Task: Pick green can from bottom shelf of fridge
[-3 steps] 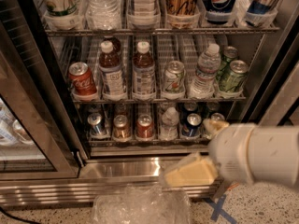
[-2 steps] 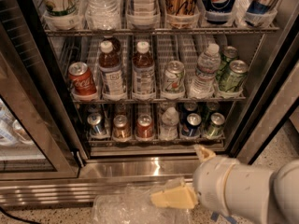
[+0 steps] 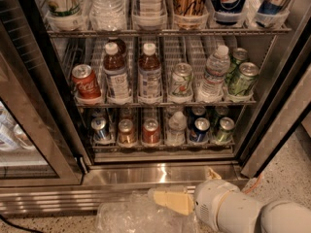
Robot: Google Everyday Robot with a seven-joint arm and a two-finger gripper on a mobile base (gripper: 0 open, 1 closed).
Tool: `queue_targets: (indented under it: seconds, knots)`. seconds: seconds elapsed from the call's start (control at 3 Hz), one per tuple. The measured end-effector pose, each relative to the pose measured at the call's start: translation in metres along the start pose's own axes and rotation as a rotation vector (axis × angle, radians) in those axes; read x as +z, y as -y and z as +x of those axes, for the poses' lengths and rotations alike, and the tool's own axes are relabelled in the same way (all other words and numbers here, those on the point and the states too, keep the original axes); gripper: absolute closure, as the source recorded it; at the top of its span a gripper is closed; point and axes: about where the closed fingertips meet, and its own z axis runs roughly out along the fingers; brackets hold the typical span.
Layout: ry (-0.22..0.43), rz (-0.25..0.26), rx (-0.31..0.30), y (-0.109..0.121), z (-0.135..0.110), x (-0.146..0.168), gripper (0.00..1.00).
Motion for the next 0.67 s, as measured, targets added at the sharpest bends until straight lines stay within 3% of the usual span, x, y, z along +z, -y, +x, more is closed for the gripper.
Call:
queue_targets:
  seconds: [0.33,0.67]
  knots:
    - [0.015,0.013,0.093,0.0240,0.0105,0.0101,0.00]
    - [0.015,0.013,0.100,0.0262,0.0126,0.0103,0.00]
